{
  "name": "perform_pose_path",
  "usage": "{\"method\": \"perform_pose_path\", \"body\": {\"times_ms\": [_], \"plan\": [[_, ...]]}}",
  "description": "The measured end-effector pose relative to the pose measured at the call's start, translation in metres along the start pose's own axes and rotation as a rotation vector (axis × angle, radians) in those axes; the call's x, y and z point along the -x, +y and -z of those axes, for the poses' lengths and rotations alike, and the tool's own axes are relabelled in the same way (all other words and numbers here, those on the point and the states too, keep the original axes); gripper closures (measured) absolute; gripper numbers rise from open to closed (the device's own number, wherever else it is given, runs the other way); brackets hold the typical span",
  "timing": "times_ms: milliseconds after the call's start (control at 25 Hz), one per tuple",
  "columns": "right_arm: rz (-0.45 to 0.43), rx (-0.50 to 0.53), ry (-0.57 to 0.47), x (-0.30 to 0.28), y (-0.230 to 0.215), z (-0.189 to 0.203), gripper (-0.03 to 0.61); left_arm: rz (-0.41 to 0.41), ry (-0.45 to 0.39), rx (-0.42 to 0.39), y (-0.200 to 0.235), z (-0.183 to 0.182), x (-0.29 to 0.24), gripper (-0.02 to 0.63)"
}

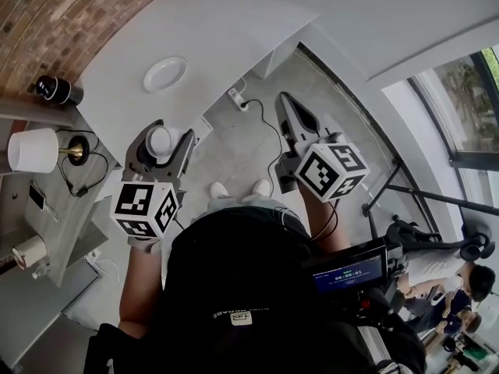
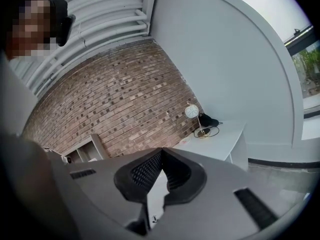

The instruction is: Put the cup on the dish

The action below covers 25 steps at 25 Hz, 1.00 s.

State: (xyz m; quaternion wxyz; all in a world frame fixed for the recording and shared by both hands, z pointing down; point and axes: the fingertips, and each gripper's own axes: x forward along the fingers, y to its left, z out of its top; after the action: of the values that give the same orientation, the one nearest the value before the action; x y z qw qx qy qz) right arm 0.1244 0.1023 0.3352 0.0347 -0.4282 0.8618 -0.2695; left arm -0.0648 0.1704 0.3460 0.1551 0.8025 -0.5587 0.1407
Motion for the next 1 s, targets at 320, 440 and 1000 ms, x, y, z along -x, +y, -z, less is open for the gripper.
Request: {"method": "perform_pose_path", "body": {"times_ms": [320, 440, 1000], "plan": [[0.002, 0.029, 0.013, -0.013, 0.024, 0.01, 0.575, 0.005, -0.01, 0.016, 0.026, 0.007, 0.012, 0.347], [0.01, 0.032, 0.012, -0.019, 0.034, 0.014, 0.577, 0.01, -0.019, 0.003, 0.037, 0.007, 0.018, 0.347], [0.035, 0.051, 0.035, -0.03, 0.07, 0.045, 0.575, 0.005, 0.02, -0.028, 0.074, 0.03, 0.043, 0.347]]}}
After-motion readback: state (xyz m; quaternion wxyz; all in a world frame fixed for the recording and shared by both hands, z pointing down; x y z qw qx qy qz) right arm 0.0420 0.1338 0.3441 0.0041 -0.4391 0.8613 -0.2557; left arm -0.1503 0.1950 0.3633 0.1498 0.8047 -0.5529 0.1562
